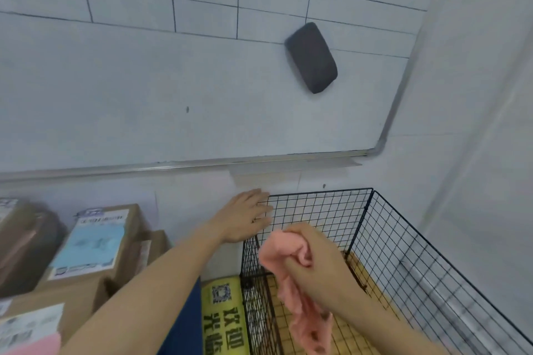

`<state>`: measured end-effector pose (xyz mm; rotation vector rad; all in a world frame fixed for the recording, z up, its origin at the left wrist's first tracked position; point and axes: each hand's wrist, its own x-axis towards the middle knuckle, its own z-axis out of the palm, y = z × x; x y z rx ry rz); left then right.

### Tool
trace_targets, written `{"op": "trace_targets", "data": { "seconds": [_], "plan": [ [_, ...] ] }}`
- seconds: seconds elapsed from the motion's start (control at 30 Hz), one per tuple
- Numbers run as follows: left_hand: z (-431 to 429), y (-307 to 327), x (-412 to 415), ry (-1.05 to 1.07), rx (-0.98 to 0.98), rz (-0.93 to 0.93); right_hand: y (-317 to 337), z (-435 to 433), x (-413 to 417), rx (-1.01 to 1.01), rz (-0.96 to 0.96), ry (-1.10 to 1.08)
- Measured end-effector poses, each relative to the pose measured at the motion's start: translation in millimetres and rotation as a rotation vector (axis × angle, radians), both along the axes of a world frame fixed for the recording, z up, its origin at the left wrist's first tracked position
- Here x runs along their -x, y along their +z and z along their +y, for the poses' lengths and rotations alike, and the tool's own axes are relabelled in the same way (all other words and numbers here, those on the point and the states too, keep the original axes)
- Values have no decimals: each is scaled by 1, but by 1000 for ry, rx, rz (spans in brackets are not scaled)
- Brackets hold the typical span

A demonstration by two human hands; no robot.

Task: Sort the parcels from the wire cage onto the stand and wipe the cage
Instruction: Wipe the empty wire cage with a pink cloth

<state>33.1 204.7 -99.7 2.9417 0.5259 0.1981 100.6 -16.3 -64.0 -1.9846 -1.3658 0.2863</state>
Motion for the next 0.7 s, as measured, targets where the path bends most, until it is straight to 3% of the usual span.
{"op": "trace_targets", "data": {
  "seconds": [0.3, 0.7],
  "plan": [
    [-2, -6, 6, -58, 271, -66, -16, 16, 29, 95, -1, 81],
    [-3, -9, 8, -65, 383, -56, -19, 41, 43, 249, -138, 90]
  ]
}}
